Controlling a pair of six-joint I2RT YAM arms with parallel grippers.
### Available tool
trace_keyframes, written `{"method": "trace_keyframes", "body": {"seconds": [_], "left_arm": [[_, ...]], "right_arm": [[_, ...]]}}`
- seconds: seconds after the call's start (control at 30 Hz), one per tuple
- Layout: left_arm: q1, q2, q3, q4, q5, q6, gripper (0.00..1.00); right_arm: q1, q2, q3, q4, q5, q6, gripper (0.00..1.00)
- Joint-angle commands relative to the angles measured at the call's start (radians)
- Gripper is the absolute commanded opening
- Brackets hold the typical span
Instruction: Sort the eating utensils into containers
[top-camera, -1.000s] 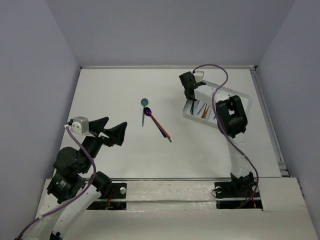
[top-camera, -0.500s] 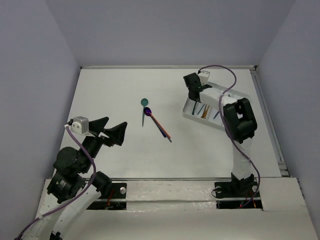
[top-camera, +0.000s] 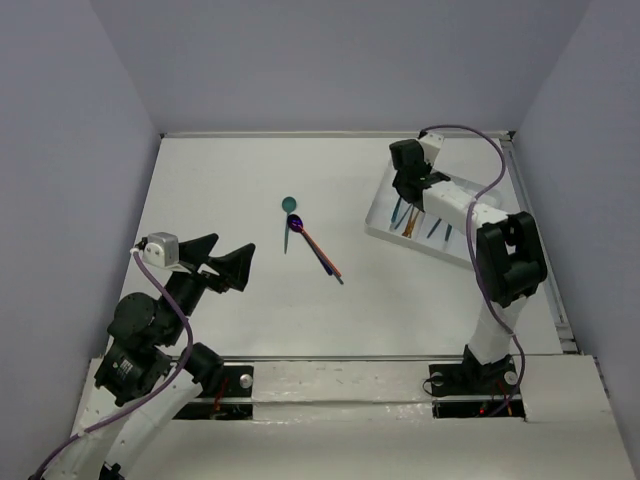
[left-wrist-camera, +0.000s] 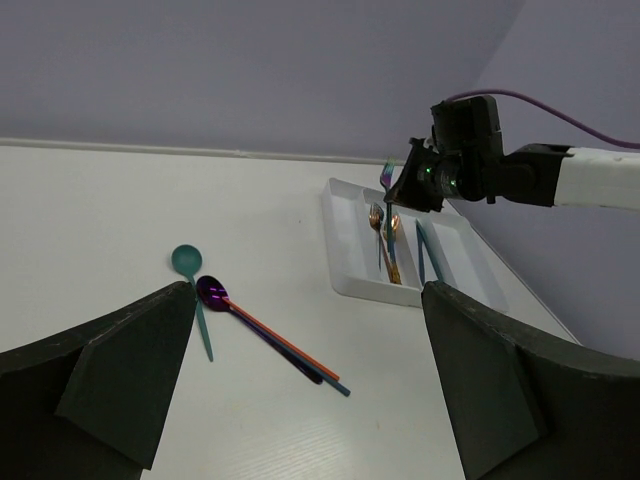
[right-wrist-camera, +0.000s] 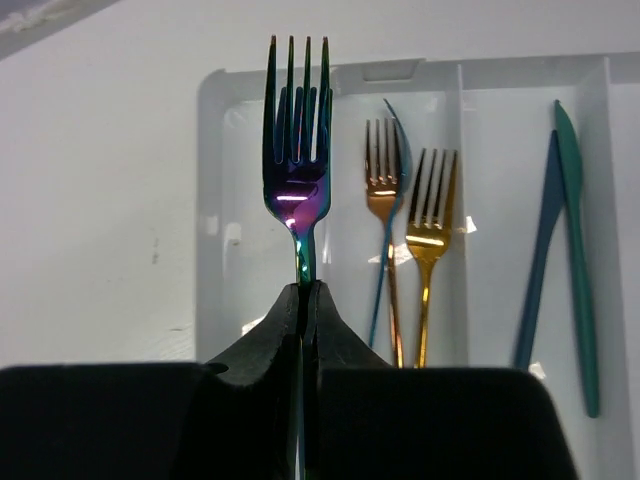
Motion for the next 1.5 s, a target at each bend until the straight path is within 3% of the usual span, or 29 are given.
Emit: {"method": "trace_keyframes", "body": {"seconds": [0.0,0.23,0.73,0.87,1.1,1.13,1.37,1.47], "left_arm": [[-0.007,0.013,0.028,0.045,0.013,0.011,0.99],[0.002,0.019,0.028,0.048,0.019,0.011,0.99],[0.021,0.036,0.028,0.054,0.027,0.011,0.99],[0.021,0.038,0.028,0.055,0.03,0.011,0.99],[0.021,0.044,0.028,0.055,0.032,0.013,0.99],[0.021,0.045,0.028,0.057,0.032,0.013,0.99],[0.03,0.048,0.028,0.057,0.029,0.014,0.99],[0.039,0.051,0.028,0.058,0.029,0.016,0.99]], "right_arm": [[-0.039,-0.08,-0.082,0.047,-0.009,-0.023,0.0],[-0.118,-0.048,-0.152,0.061,-0.064,-0.061,0.0],[-0.139,0.05,-0.015,0.038,-0.08,-0.107,0.01],[-0.139,0.07,-0.008,0.018,-0.098,-0.107,0.13],[-0.139,0.053,-0.014,0.011,-0.141,-0.104,0.63],[-0.139,0.027,-0.015,0.009,-0.157,-0.112,0.64],[-0.088,-0.149,-0.144,0.126,-0.338,-0.164,0.64],[0.005,-0.163,-0.147,0.103,-0.412,-0.199,0.49]]}}
